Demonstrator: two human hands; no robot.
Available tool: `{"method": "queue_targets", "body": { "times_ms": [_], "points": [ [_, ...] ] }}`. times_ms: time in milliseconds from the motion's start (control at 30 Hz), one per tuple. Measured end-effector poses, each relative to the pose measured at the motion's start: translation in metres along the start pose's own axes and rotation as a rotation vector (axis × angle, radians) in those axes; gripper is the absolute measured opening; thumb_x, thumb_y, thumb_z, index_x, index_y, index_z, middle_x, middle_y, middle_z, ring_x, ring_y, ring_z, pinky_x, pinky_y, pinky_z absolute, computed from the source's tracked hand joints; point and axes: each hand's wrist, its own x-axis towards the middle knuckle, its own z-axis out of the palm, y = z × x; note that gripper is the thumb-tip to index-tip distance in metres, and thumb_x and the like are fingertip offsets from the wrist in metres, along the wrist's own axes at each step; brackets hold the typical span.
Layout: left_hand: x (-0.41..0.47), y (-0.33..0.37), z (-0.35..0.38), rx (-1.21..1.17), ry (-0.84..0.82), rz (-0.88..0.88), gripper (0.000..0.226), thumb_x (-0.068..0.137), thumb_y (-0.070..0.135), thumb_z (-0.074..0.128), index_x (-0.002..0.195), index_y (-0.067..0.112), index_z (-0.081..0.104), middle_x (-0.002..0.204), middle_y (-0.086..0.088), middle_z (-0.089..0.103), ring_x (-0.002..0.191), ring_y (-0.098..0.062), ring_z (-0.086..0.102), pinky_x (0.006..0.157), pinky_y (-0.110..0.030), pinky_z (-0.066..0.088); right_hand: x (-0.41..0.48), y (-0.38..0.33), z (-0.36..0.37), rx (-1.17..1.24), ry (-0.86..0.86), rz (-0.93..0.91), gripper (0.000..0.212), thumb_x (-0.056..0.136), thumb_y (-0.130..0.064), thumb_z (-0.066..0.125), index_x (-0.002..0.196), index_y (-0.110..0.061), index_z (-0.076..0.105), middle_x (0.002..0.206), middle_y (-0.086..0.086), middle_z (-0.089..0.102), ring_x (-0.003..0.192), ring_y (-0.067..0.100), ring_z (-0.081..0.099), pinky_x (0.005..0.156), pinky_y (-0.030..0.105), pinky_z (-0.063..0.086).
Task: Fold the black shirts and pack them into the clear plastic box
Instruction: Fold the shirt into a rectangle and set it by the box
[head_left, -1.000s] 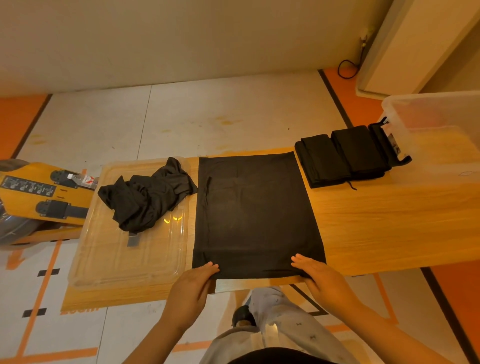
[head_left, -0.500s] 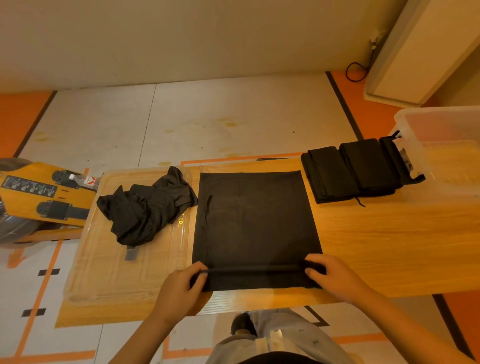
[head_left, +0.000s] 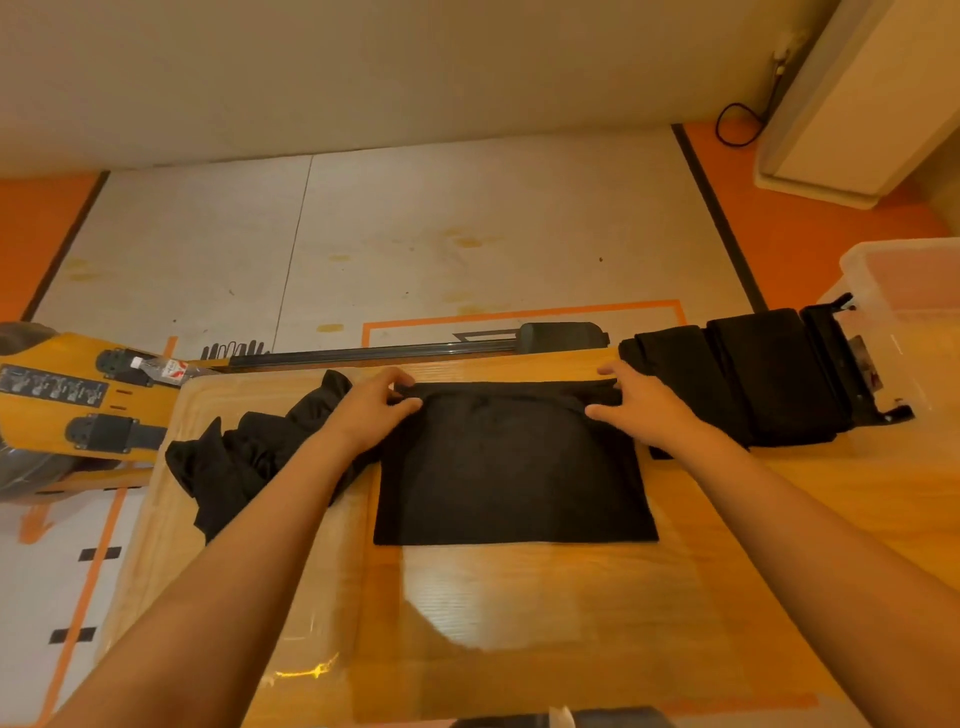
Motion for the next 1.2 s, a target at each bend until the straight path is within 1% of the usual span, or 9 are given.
{"method": "queue_targets", "body": {
  "times_ms": [67,200,367,567,733,867,933,1000,1200],
  "points": [
    [0.014,-0.006,0.008,0.04,-0.025,-0.063,0.036,0.091,0.024,0.065,0.125,0.016,0.054,0.123,-0.004,0.058,0.115,-0.02,0.055,0.097,-0.031,0.042,0.014,0.003,0.008,-0.137,-0.012,0.018,0.066,0.086,-0.031,0.07,0.142,-0.023,0.036,0.136,0.007,0.052,0.118,0.027,0.054,0.091,0.04,0.051],
    [0.023,-0.012,0.019,0.106,0.08,-0.011,0.024,0.092,0.015,0.062,0.116,0.013,0.06,0.12,-0.006,0.062,0.113,-0.022,0.056,0.094,-0.029,0.041,0.026,0.012,0.02,-0.223,0.113,0.003,0.042,0.094,-0.012,0.053,0.133,-0.023,0.044,0.125,0.006,0.058,0.101,0.026,0.06,0.081,0.04,0.053],
    [0.031,-0.012,0.02,0.19,0.15,0.032,0.015,0.097,0.013,0.052,0.11,0.015,0.059,0.11,-0.005,0.065,0.1,-0.022,0.06,0.084,-0.031,0.047,0.036,0.011,0.02,-0.265,0.192,0.051,0.03,0.1,-0.016,0.043,0.13,-0.019,0.046,0.104,0.008,0.063,0.085,0.025,0.062,0.073,0.04,0.054],
    [0.043,-0.006,0.016,0.403,0.247,0.079,0.021,0.095,0.022,0.057,0.114,0.017,0.052,0.107,-0.007,0.064,0.091,-0.027,0.062,0.072,-0.04,0.051,0.039,0.006,0.025,-0.413,0.296,0.087,0.057,0.091,-0.008,0.057,0.141,-0.01,0.031,0.131,0.015,0.042,0.103,0.029,0.056,0.066,0.034,0.048],
    [0.04,-0.005,0.023,0.562,0.415,0.169,0.019,0.088,0.018,0.067,0.104,0.01,0.059,0.106,-0.01,0.058,0.08,-0.026,0.057,0.056,-0.034,0.044,0.037,0.005,0.025,-0.532,0.481,-0.063,0.037,0.077,0.0,0.069,0.112,-0.004,0.056,0.108,0.017,0.054,0.096,0.031,0.053,0.067,0.034,0.044],
    [0.002,0.028,0.067,0.391,0.583,0.211,0.027,0.092,0.022,0.059,0.116,0.01,0.06,0.118,-0.011,0.059,0.104,-0.029,0.057,0.085,-0.042,0.047,0.021,-0.007,0.054,-0.354,0.459,-0.308,0.031,0.084,-0.013,0.066,0.115,-0.011,0.063,0.13,0.014,0.053,0.12,0.032,0.05,0.094,0.04,0.047],
    [-0.022,0.038,0.112,0.356,0.488,0.174,0.046,0.094,0.028,0.053,0.137,0.01,0.047,0.143,-0.012,0.044,0.135,-0.028,0.039,0.11,-0.046,0.034,0.011,-0.013,0.084,-0.403,0.303,-0.541,0.04,0.088,-0.024,0.06,0.128,-0.018,0.058,0.144,0.009,0.046,0.135,0.03,0.04,0.109,0.043,0.035],
    [-0.037,0.035,0.152,0.36,0.374,0.066,0.056,0.099,0.036,0.038,0.15,0.015,0.027,0.159,-0.009,0.019,0.149,-0.026,0.013,0.118,-0.049,0.016,0.01,-0.011,0.11,-0.547,0.159,-0.708,0.045,0.093,-0.035,0.045,0.137,-0.024,0.05,0.151,0.003,0.04,0.142,0.026,0.032,0.116,0.044,0.022],
    [-0.035,0.01,0.168,0.505,0.283,-0.01,0.063,0.098,0.052,0.025,0.154,0.024,0.02,0.162,-0.003,0.013,0.15,-0.025,0.003,0.117,-0.056,0.005,0.026,0.011,0.109,-0.587,0.167,-0.426,0.055,0.096,-0.049,0.023,0.148,-0.03,0.026,0.157,0.001,0.027,0.146,0.02,0.017,0.115,0.043,0.012]
  ]
}}
